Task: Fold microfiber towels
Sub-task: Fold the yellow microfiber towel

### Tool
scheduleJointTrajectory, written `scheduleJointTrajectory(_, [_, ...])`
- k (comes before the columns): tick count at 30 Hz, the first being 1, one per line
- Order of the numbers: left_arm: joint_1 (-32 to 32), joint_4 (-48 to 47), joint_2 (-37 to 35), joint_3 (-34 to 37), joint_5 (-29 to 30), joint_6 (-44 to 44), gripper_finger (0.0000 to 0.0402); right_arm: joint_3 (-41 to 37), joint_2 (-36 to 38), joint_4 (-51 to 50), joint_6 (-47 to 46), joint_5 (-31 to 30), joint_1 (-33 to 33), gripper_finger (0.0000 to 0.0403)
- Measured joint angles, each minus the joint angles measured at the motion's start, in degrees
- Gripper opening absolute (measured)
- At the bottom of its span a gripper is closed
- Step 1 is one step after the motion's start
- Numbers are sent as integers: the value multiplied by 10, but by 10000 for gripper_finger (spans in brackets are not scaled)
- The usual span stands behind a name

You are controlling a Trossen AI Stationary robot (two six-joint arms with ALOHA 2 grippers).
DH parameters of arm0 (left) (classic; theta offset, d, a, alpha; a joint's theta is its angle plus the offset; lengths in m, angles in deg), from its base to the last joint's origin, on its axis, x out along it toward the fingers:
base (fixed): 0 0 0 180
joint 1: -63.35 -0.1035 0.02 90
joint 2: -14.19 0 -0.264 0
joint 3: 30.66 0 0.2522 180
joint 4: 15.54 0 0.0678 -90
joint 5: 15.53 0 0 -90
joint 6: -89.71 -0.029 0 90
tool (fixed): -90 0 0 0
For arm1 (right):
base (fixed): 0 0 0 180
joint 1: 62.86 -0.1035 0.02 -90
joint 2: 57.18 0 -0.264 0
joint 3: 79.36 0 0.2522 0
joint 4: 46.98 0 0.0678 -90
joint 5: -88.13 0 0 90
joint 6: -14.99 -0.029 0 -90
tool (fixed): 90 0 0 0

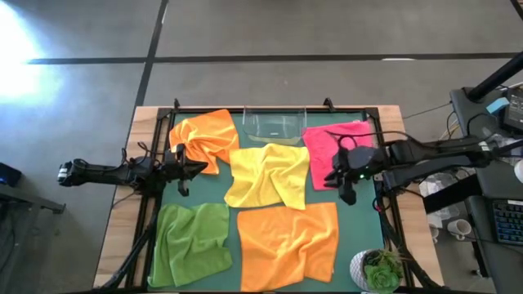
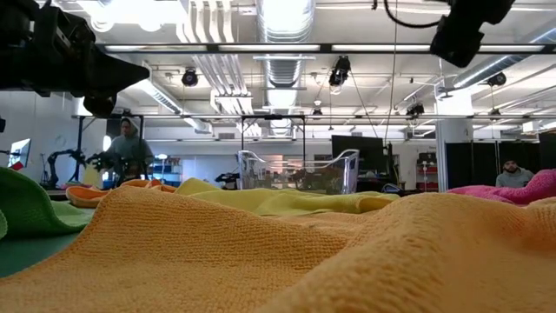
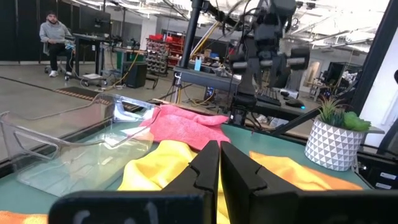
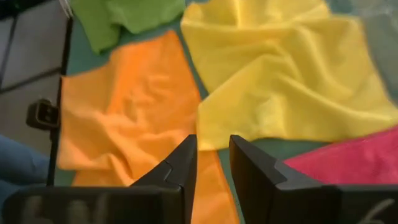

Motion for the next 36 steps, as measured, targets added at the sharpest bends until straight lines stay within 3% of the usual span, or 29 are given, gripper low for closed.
scheduleJointTrajectory(10, [0,18,1,0,0,0,0,-5,-73,0,71,27,-16,151])
scheduleJointTrajectory(25, [0,17,1,0,0,-1,0,-6,-219,59,113,26,-88,153])
scheduleJointTrajectory(36, [0,17,1,0,0,-1,0,-4,-293,104,138,24,-95,146])
